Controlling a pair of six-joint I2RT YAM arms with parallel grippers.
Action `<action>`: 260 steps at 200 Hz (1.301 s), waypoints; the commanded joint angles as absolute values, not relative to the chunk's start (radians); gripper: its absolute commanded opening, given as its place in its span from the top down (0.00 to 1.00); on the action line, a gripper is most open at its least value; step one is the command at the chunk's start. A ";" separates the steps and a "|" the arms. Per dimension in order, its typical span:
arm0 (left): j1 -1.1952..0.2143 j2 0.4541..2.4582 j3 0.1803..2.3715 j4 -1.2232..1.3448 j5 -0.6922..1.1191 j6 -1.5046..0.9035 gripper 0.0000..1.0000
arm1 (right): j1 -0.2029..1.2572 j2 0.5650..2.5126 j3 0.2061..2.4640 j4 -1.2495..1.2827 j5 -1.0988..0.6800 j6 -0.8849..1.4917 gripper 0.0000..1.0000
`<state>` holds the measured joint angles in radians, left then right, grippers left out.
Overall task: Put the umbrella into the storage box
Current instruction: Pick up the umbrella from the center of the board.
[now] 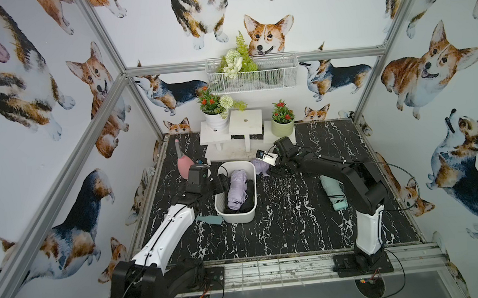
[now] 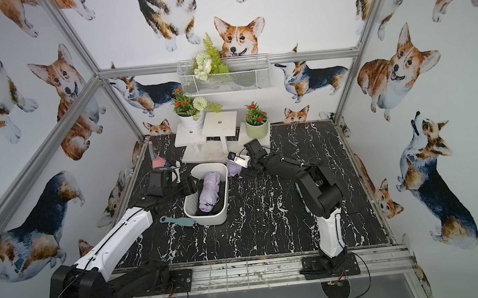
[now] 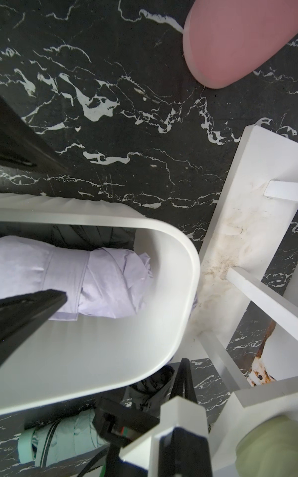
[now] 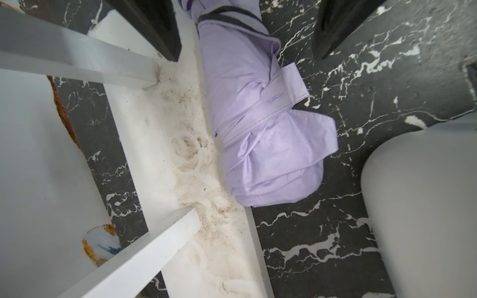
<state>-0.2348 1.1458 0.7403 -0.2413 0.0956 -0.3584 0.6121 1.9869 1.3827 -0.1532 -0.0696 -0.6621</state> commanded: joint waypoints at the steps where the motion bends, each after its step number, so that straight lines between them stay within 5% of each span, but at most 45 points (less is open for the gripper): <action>1: -0.235 1.141 0.738 -0.212 0.089 -0.361 0.24 | 0.614 2.028 1.424 -0.131 -0.038 -0.652 0.15; 72: -0.234 1.140 0.738 -0.212 0.107 -0.348 0.26 | 0.623 2.134 1.530 -0.216 -0.058 -0.632 0.20; 134: -0.234 1.141 0.731 -0.193 0.120 -0.345 0.26 | 0.623 2.149 1.533 -0.239 -0.090 -0.626 0.36; 164: -0.234 1.122 0.724 -0.190 0.116 -0.347 0.26 | 0.623 2.108 1.521 -0.249 -0.117 -0.580 0.63; 196: -0.235 1.124 0.719 -0.183 0.132 -0.347 0.26 | 0.620 2.036 1.470 -0.212 -0.155 -0.511 0.67; 237: -0.234 1.118 0.694 -0.156 0.121 -0.366 0.23 | 0.618 1.932 1.413 -0.208 -0.138 -0.374 0.89; 260: -0.234 1.118 0.687 -0.144 0.124 -0.377 0.21 | 0.602 1.869 1.393 -0.266 -0.113 -0.276 0.92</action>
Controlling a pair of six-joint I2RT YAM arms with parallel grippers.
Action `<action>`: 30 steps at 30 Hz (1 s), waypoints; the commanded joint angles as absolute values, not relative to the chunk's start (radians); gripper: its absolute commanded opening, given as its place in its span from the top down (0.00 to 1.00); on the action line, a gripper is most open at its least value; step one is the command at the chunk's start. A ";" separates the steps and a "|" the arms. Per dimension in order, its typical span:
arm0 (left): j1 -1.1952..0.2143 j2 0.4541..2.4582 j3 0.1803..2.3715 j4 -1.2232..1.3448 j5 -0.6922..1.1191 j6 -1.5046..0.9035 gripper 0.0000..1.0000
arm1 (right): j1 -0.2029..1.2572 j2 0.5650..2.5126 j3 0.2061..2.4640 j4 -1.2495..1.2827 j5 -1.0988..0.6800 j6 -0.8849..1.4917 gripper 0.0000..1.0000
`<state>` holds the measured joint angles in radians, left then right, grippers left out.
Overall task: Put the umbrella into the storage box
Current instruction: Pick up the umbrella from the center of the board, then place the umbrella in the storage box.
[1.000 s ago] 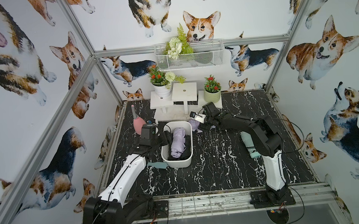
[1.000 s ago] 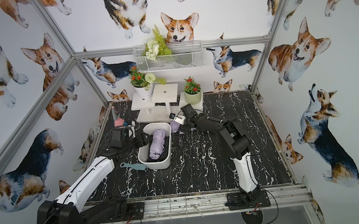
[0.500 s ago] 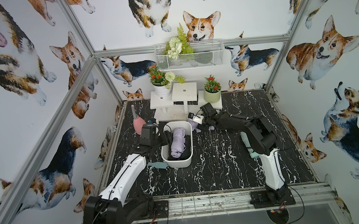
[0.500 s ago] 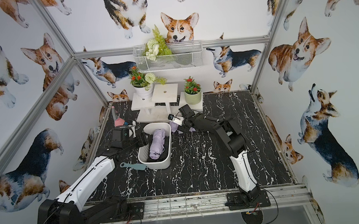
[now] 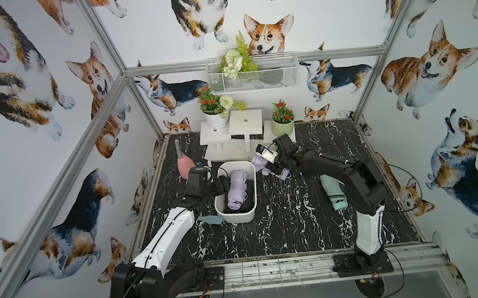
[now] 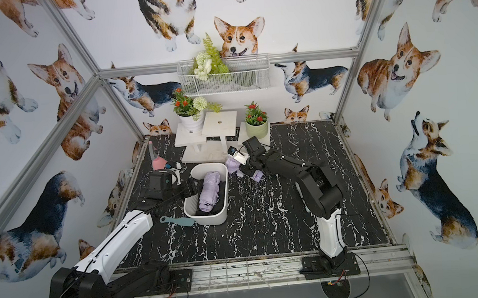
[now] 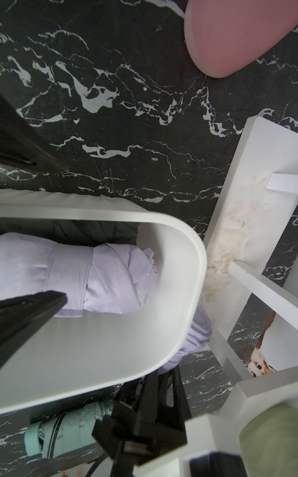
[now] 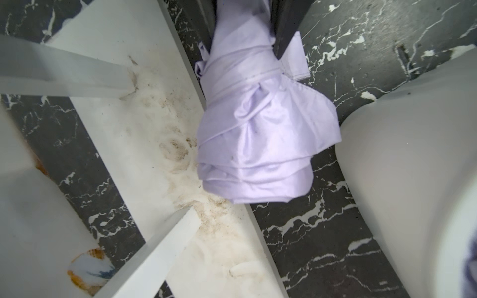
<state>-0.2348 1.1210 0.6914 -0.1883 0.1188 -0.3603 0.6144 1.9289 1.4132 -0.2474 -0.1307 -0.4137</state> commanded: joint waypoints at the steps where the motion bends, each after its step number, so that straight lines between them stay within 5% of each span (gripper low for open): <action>1: -0.234 1.118 0.687 -0.144 0.124 -0.377 0.20 | 0.602 1.865 1.390 -0.267 -0.112 -0.274 0.92; 10: -0.230 1.109 0.676 -0.162 0.083 -0.400 0.21 | 0.599 1.630 1.298 -0.387 -0.087 0.032 1.00; 17: -0.230 1.097 0.664 -0.149 0.098 -0.390 0.21 | 0.643 1.439 1.292 -0.402 -0.235 0.361 1.00; 22: -0.229 1.082 0.652 -0.141 0.106 -0.390 0.21 | 0.704 1.438 1.297 -0.304 -0.301 0.593 1.00; 30: -0.230 1.086 0.650 -0.134 0.124 -0.389 0.21 | 0.822 1.544 1.345 -0.230 -0.115 0.802 1.00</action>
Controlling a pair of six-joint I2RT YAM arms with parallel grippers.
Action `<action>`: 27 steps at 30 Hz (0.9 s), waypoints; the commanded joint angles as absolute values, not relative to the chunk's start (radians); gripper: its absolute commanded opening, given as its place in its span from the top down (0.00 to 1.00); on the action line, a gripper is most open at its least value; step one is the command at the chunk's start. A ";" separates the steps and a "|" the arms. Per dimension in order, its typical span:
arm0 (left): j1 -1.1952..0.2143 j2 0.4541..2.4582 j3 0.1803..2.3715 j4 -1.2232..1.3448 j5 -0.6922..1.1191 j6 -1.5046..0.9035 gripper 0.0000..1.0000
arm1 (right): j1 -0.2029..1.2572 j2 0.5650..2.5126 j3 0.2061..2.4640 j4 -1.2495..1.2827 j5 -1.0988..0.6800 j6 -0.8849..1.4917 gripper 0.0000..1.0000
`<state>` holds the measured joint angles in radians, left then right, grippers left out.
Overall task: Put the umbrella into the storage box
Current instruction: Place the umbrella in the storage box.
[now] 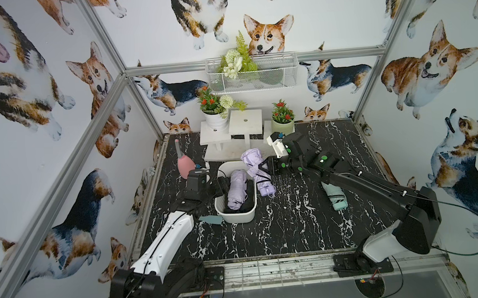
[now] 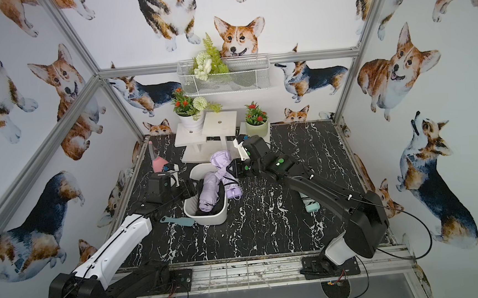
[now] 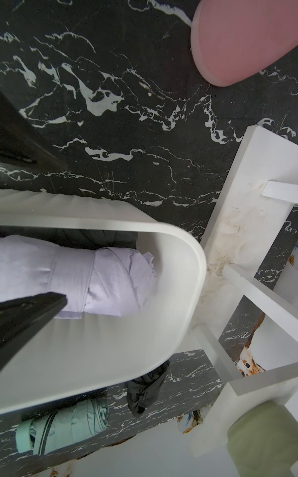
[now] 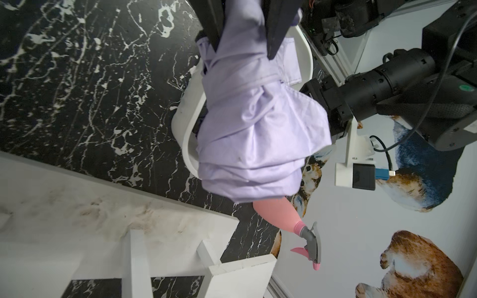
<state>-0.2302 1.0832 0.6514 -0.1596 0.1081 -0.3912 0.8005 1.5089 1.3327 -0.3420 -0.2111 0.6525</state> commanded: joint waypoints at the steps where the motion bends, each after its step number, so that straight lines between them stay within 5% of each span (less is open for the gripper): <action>1: -0.230 1.087 0.650 -0.132 0.128 -0.390 0.21 | 0.832 1.559 1.348 -0.223 -0.091 0.819 1.00; 21: -0.229 1.059 0.650 -0.128 0.155 -0.390 0.21 | 0.953 1.770 1.403 -0.163 0.198 0.930 1.00; 27: -0.230 1.052 0.651 -0.129 0.156 -0.390 0.21 | 0.958 1.775 1.383 -0.155 0.231 0.934 0.77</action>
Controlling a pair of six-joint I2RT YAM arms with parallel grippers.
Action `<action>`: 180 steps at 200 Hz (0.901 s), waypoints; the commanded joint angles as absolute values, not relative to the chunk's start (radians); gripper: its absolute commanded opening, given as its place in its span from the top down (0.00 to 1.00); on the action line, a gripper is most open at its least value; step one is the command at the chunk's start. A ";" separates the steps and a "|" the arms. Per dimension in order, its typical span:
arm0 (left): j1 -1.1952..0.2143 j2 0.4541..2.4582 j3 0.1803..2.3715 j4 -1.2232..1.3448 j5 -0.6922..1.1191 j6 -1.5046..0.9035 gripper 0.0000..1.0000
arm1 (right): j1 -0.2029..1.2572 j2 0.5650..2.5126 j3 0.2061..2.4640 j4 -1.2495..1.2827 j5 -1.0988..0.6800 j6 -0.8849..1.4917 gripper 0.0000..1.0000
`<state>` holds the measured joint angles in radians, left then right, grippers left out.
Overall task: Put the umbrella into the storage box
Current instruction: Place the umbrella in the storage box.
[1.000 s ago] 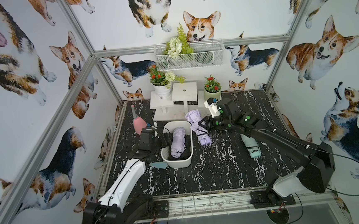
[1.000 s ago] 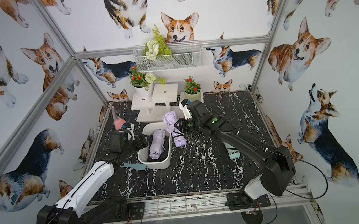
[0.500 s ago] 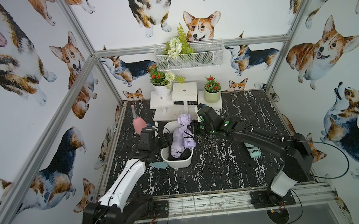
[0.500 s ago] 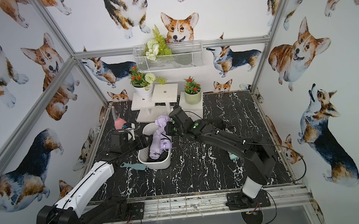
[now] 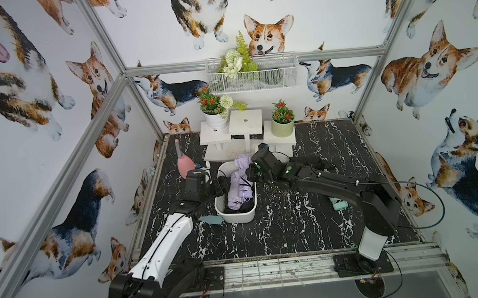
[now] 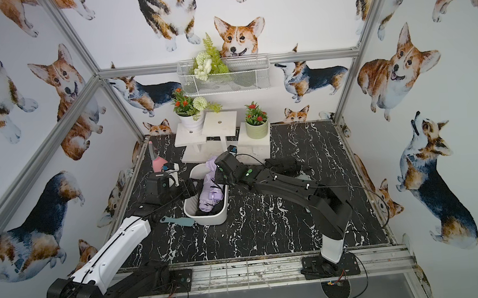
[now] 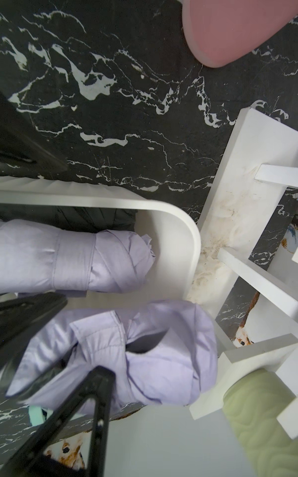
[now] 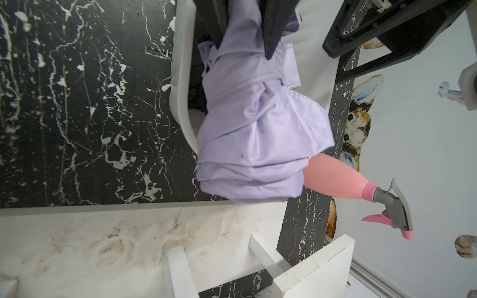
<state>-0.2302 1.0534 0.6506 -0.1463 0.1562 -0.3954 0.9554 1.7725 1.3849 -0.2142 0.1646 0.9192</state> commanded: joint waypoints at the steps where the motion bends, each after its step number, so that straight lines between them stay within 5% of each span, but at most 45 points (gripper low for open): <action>1: -0.230 1.052 0.651 -0.129 0.156 -0.390 0.21 | 0.961 1.775 1.387 -0.163 0.239 0.926 0.73; 42: -0.230 1.049 0.651 -0.133 0.149 -0.387 0.21 | 0.969 1.773 1.426 -0.223 0.259 0.881 0.52; 54: -0.230 1.049 0.650 -0.135 0.149 -0.385 0.21 | 0.971 1.771 1.428 -0.236 0.254 0.879 0.28; 59: -0.232 1.049 0.650 -0.136 0.149 -0.384 0.21 | 0.971 1.769 1.425 -0.236 0.254 0.876 0.04; 62: -0.231 1.048 0.650 -0.137 0.148 -0.385 0.21 | 0.972 1.767 1.425 -0.238 0.256 0.875 0.00; 180: -0.231 1.039 0.644 -0.140 0.148 -0.384 0.21 | 0.977 1.743 1.458 -0.327 0.162 0.690 0.00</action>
<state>-0.2310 1.0389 0.6456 -0.1490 0.1444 -0.3912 0.9749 1.7470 1.4658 -0.3344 0.2207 0.7361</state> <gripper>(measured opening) 0.788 0.995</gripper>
